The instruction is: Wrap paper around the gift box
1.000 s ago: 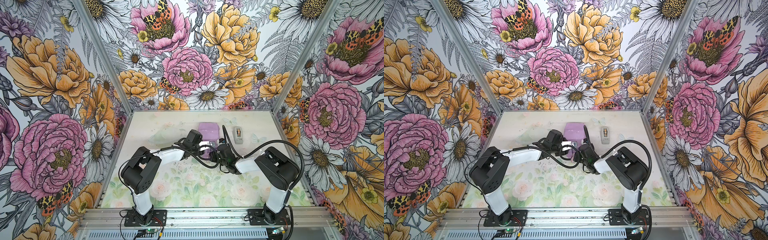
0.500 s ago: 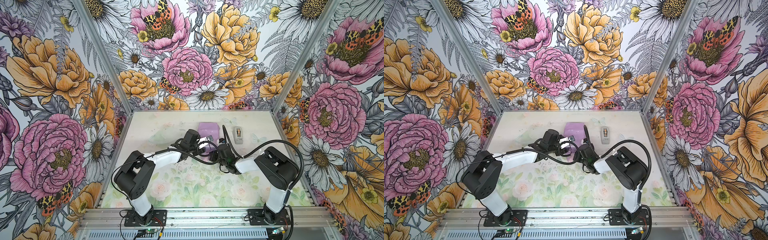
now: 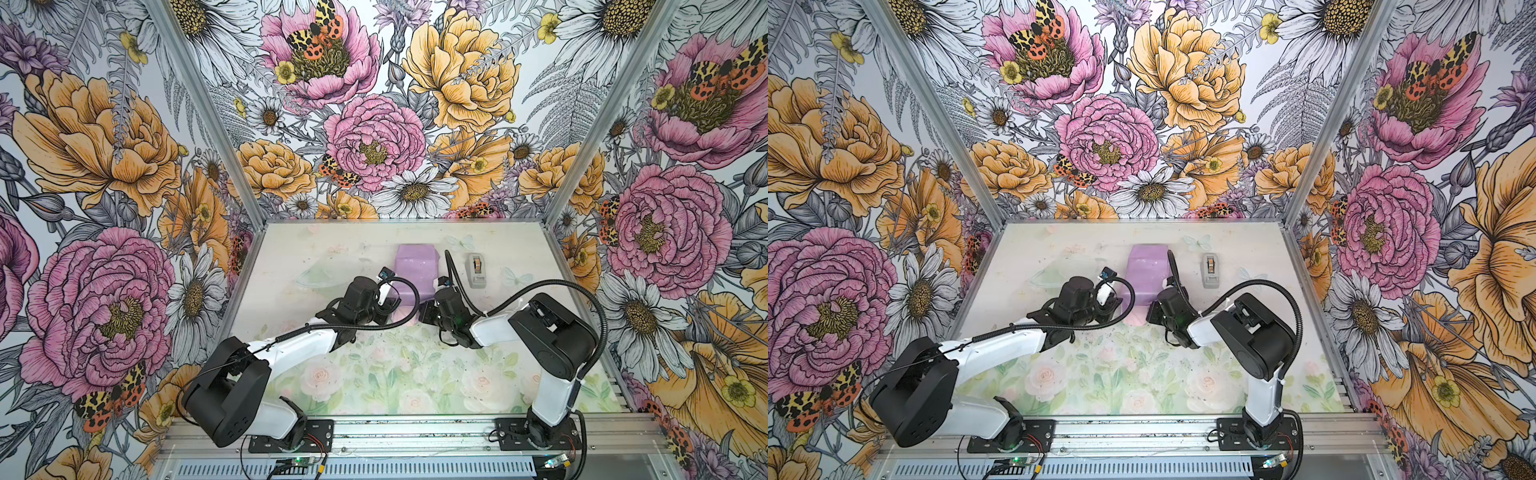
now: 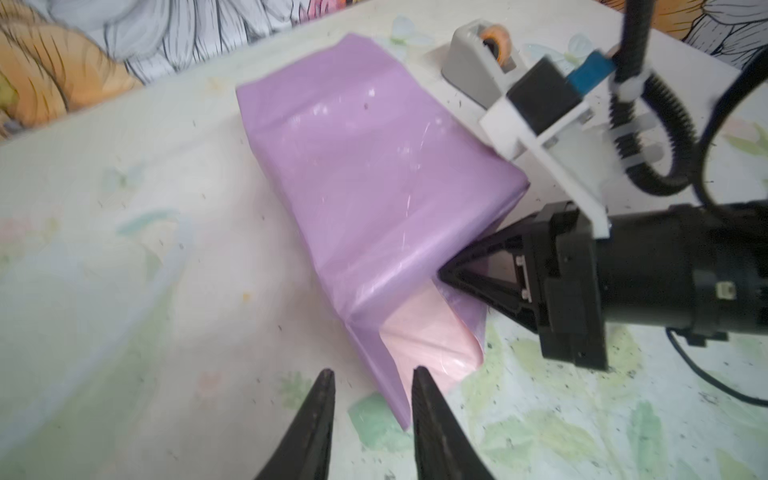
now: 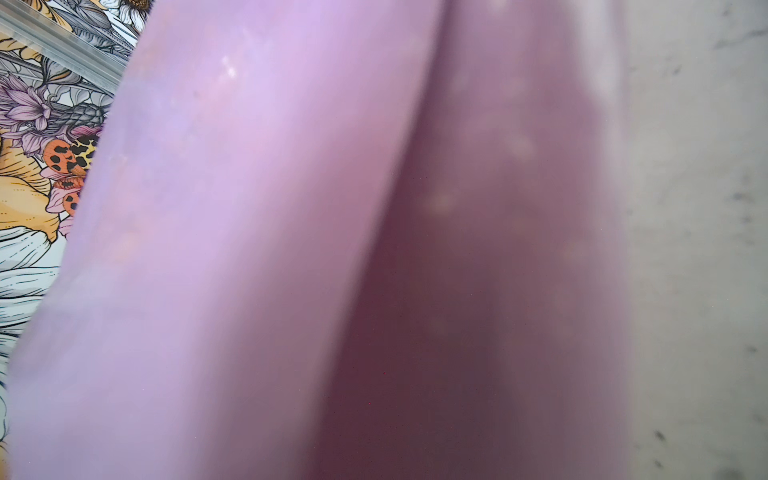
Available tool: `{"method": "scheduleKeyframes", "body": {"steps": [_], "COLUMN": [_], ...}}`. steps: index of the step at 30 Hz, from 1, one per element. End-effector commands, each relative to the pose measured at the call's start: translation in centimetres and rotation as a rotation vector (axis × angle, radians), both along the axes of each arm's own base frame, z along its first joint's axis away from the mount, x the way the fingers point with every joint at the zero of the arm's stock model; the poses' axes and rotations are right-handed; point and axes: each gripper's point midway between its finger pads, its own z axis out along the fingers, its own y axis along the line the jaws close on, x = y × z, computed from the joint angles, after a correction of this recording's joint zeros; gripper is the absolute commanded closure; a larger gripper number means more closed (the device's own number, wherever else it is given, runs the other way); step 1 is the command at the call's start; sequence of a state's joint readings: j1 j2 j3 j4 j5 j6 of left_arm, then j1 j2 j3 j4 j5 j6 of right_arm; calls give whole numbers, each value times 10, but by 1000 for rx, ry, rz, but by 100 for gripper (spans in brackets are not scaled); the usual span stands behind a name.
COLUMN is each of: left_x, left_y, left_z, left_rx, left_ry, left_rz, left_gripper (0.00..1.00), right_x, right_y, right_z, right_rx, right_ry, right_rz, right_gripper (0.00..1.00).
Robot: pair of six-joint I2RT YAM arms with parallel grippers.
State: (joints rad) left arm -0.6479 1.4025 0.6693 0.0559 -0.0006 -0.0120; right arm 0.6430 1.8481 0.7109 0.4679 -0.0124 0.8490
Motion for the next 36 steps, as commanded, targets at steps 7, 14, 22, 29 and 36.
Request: {"method": "scheduleKeyframes", "body": {"steps": [7,14,22,29,36], "left_x": [17,20,25,29,35], "left_y": [14,4,-23,-44,-51], "left_z": [-24,-52,-62,-56,-57], "left_rx": [-129,-103,-153,-228,-261], "left_ry": [82,142,166,157,142], "left_rz": [206,177,92,40,31], "left_gripper": [73,79,84,85,85], "right_x": [-22,-22,-24,-25,-25], "right_y": [-13,-13,-13,-15,-16], "right_z": [-38,-36,-37,-37,-36], "right_rx": [-84,-81,-82,-85,-84], "right_ry": [127,123,126,126,124], "right_rz": [11,12,12,9,7], "right_gripper": [92,93,93,93,93]}}
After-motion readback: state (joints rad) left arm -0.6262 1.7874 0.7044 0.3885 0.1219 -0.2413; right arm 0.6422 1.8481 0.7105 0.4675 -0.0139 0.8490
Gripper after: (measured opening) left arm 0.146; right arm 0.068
